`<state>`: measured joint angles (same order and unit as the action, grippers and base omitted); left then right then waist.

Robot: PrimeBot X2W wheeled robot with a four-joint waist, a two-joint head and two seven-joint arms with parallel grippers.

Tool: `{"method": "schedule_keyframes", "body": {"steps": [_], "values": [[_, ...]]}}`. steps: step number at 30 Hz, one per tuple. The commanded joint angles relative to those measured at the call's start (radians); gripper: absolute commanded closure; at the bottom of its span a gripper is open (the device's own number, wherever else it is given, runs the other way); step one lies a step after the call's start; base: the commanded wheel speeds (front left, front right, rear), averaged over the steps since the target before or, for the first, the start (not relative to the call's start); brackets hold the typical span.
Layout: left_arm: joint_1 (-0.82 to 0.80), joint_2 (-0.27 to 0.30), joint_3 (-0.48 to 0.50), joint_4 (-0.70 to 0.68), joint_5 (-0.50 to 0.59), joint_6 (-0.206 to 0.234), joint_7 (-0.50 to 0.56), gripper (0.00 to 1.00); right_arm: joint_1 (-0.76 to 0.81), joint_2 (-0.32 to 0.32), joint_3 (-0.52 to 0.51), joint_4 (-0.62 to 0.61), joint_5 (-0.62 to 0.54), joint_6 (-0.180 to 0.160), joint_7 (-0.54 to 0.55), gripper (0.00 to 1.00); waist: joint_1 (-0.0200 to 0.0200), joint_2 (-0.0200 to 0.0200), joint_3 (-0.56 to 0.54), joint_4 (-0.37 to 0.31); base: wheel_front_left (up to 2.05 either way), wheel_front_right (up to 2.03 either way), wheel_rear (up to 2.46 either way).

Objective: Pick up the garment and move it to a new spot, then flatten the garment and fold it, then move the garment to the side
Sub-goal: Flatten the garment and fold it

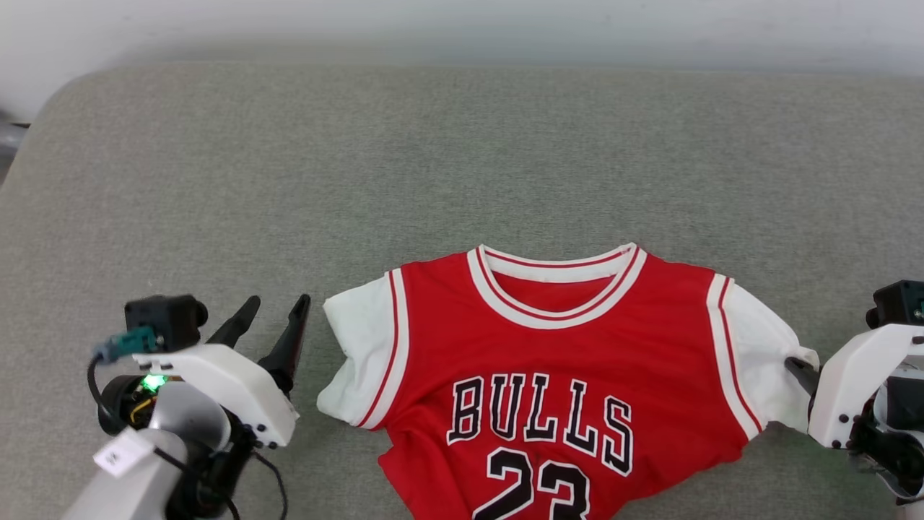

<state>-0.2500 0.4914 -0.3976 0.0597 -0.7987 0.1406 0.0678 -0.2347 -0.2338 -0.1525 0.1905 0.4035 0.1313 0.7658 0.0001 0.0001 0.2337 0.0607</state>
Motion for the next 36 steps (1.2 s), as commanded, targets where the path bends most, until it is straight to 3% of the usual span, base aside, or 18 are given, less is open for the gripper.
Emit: {"method": "schedule_keyframes", "body": {"steps": [1,6,13,20,21,22,23,28,36], "values": [[-0.018,0.012,0.000,0.009,-0.024,-0.013,0.038,0.00,0.011,0.009,0.002,-0.015,0.000,-0.001,-0.004,1.00,-0.0001,-0.0001,-0.007,-0.015,0.00,0.00,0.00],[-0.091,0.061,-0.029,0.073,-0.102,-0.065,0.243,0.00,0.027,0.035,0.014,-0.071,-0.008,-0.001,0.004,1.00,-0.0001,-0.0001,0.006,-0.049,0.00,0.00,0.00],[-0.191,0.078,-0.066,0.172,-0.149,-0.123,0.395,0.00,0.015,0.064,0.033,-0.094,-0.004,-0.001,-0.017,1.00,-0.0001,-0.0001,0.045,-0.096,0.00,0.00,0.00],[-0.240,0.085,-0.140,0.302,-0.143,-0.140,0.552,0.00,-0.008,0.075,0.053,-0.080,0.001,-0.001,-0.040,1.00,-0.0001,-0.0001,0.077,-0.126,0.00,0.00,0.00],[-0.240,0.082,-0.153,0.315,-0.147,-0.146,0.578,0.17,-0.012,0.076,0.052,-0.076,0.001,-0.001,-0.044,1.00,-0.0001,-0.0001,0.080,-0.128,0.00,0.00,0.00],[-0.242,0.081,-0.169,0.329,-0.147,-0.151,0.609,0.62,-0.014,0.074,0.051,-0.073,-0.003,-0.001,-0.047,1.00,-0.0001,-0.0001,0.081,-0.129,0.00,0.00,0.00],[-0.239,0.079,-0.180,0.341,-0.153,-0.157,0.634,1.00,-0.015,0.074,0.049,-0.071,-0.004,-0.001,-0.053,1.00,-0.0001,-0.0001,0.083,-0.130,0.00,0.00,0.00],[-0.259,0.072,-0.215,0.350,-0.135,-0.176,0.667,1.00,-0.038,0.065,0.051,-0.058,-0.002,-0.001,-0.070,1.00,-0.0001,-0.0001,0.081,-0.132,0.00,0.00,0.00],[-0.394,0.073,-0.177,0.333,-0.031,-0.162,0.485,1.00,-0.096,0.021,0.055,-0.029,-0.020,-0.001,-0.098,1.00,-0.0001,-0.0001,0.024,-0.114,0.00,0.00,0.00]]}}
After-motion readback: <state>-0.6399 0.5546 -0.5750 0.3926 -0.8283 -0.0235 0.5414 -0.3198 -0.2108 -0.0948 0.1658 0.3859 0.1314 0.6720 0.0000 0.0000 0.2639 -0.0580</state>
